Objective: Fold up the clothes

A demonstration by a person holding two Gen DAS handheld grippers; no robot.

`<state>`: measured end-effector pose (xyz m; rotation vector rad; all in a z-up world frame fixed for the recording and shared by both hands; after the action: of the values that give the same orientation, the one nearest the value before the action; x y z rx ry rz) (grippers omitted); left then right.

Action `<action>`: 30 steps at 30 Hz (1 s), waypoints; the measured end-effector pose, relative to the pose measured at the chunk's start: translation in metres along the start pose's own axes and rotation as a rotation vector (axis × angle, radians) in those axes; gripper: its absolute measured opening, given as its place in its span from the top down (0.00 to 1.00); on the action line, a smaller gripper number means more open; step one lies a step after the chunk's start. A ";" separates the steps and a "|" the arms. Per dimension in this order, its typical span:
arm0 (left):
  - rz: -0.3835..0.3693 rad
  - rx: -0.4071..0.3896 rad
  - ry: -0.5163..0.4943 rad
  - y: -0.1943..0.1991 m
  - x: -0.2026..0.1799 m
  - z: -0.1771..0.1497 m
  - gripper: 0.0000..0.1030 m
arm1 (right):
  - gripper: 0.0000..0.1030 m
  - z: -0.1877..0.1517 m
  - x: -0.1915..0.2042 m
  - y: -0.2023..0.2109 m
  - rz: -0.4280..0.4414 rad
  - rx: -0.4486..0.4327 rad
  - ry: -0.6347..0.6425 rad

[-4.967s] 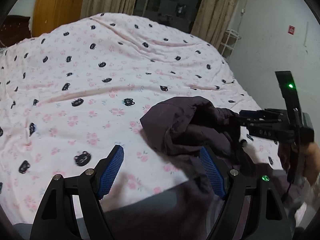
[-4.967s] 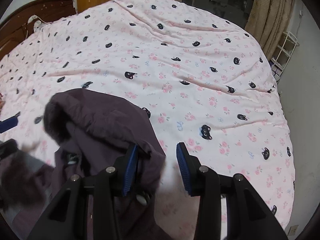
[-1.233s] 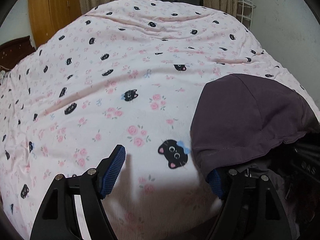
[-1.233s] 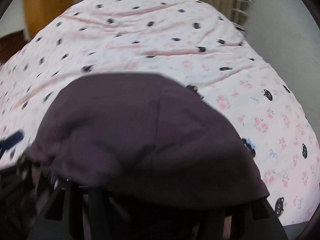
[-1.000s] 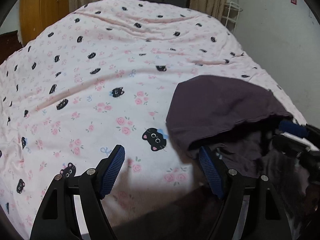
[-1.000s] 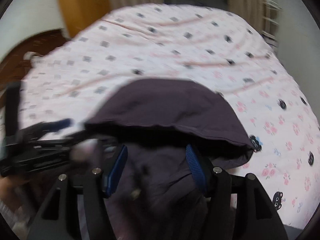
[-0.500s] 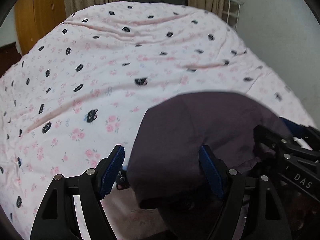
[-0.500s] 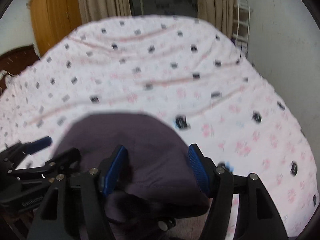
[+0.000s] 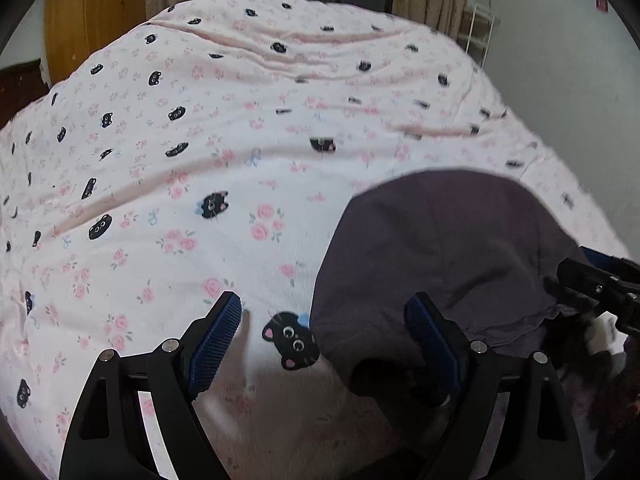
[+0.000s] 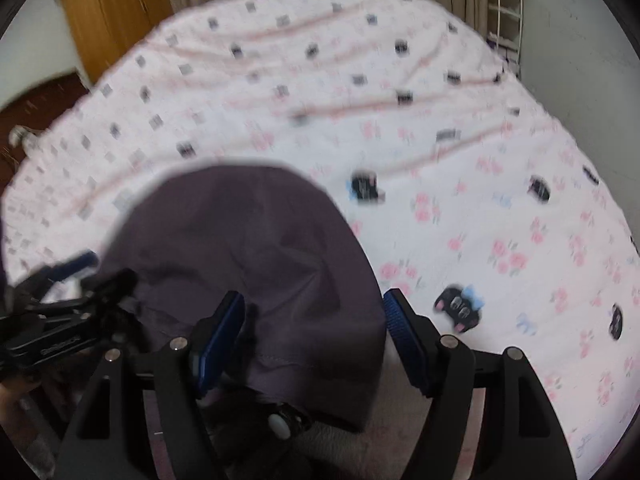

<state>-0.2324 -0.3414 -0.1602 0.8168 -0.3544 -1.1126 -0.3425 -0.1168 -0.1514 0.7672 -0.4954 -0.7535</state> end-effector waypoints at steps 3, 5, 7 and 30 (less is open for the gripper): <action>-0.003 -0.071 -0.010 0.009 -0.005 0.021 0.19 | 0.29 0.015 0.001 0.022 0.086 -0.086 0.001; -0.008 -0.108 -0.014 0.013 -0.009 0.037 0.19 | 0.29 0.031 0.008 0.029 0.088 -0.125 0.023; -0.004 -0.129 -0.034 0.012 -0.017 0.049 0.19 | 0.29 0.050 0.021 0.032 0.064 -0.163 0.056; 0.055 0.082 -0.141 -0.073 -0.043 0.023 0.16 | 0.71 0.037 0.031 -0.094 0.002 0.129 0.138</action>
<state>-0.3132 -0.3265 -0.1925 0.7979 -0.5406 -1.1130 -0.3865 -0.2024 -0.1960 0.9317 -0.4228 -0.6662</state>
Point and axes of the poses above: each gripper's, at about its wrist camera, not at the fingertips, and y roughly against the way its jaws point, x to its left, z to its top, the point moved 2 cm from there along -y, roughly the way its jaws point, and after that the axes turned 4 degrees about y, right-handed, at the moved point
